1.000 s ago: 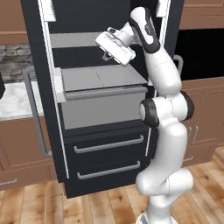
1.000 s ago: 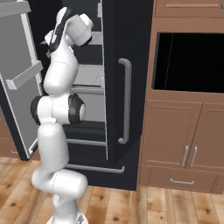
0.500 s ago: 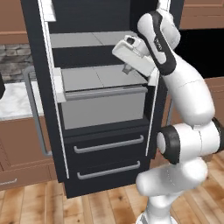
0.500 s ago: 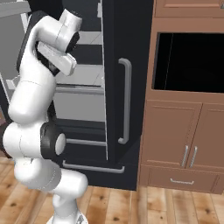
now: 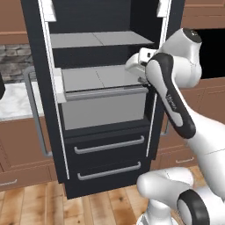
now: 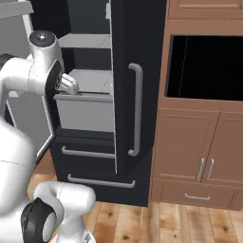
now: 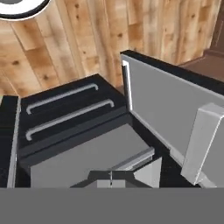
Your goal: Place one of the steaks on the plate and the other in the bowl. Then place the bowl in the fridge.
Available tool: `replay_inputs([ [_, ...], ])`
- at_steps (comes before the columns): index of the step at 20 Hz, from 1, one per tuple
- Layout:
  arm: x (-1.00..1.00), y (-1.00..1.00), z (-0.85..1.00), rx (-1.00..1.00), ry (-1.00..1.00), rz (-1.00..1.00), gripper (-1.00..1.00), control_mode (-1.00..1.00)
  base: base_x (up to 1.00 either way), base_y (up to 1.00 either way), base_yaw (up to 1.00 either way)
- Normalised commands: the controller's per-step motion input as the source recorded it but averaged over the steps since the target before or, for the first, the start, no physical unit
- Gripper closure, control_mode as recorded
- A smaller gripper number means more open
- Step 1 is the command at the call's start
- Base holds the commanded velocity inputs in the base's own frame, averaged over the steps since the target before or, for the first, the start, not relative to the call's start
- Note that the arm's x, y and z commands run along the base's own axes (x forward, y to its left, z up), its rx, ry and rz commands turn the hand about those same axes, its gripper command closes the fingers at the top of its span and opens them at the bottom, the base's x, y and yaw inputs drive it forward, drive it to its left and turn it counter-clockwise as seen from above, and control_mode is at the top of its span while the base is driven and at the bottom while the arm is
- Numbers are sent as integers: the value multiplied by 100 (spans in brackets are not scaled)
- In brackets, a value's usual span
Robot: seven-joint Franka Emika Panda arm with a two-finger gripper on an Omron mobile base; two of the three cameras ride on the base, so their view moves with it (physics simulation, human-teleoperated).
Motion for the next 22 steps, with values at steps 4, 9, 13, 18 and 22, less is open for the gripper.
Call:
replay_inputs([
  [4,-9,21,0,13,-25,-88,100,-100,0,0,0],
  [9,-33,29,1,34,-32,-71,100,-100,0,0,0],
  [13,-46,4,17,52,-28,-53,100,-100,0,0,0],
  [18,-33,-1,11,72,-9,-19,100,-100,0,0,0],
  [22,-4,0,13,72,-15,-2,100,-100,0,0,0],
])
